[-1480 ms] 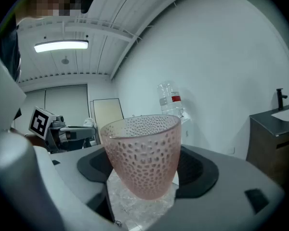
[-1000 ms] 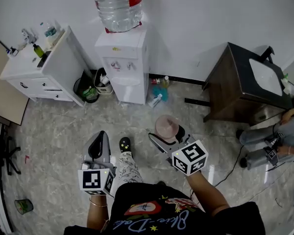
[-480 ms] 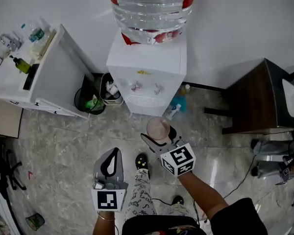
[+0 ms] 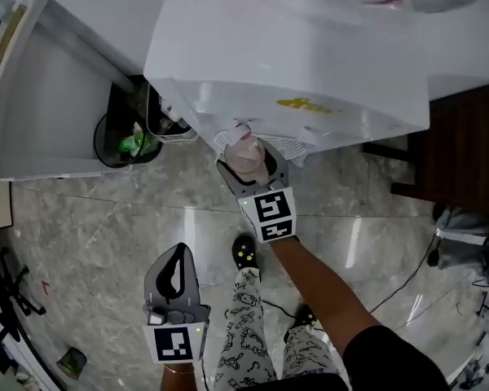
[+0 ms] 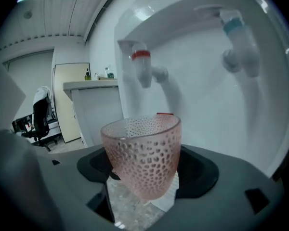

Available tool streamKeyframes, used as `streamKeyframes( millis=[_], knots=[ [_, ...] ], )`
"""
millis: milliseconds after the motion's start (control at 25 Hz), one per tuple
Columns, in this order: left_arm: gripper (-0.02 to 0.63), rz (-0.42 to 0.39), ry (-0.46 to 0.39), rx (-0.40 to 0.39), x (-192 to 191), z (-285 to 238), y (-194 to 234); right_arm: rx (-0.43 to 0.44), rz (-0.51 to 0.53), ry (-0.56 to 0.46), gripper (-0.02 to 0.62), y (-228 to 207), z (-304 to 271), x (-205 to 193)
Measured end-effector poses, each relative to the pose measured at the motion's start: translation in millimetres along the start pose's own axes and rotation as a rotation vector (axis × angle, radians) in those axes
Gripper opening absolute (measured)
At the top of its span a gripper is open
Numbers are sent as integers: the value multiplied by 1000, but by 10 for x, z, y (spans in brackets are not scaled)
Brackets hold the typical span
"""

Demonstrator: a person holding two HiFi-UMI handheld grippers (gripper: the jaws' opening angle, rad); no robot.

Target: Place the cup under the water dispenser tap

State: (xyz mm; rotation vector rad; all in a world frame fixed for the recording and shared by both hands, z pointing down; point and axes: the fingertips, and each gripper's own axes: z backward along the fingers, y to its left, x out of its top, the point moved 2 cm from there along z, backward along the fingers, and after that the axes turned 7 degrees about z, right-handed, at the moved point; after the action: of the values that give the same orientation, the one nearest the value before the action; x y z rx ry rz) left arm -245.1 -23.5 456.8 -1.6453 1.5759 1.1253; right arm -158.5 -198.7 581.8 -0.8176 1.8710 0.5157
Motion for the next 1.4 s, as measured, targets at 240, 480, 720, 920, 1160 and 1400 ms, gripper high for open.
streamKeyframes(
  millis=[240, 480, 720, 920, 1160, 1400],
  knots=[
    [0, 2, 47, 19, -156, -109, 220, -42, 6, 6, 380, -86, -332, -223],
    [-2, 38, 74, -14, -223, -168, 155, -81, 3, -48, 380, -116, -398, -268],
    [-2, 34, 87, -48, -235, -202, 96, -144, -11, -56, 380, -116, -442, -265],
    [0, 66, 98, -63, -251, -169, 86, -118, -15, -8, 380, -99, -433, -306],
    [0, 73, 120, -64, -281, -158, 72, -102, -65, 80, 382, -117, -426, -445],
    [0, 66, 110, -44, -272, -111, 53, -117, -151, 87, 382, -42, -240, -520]
  ],
)
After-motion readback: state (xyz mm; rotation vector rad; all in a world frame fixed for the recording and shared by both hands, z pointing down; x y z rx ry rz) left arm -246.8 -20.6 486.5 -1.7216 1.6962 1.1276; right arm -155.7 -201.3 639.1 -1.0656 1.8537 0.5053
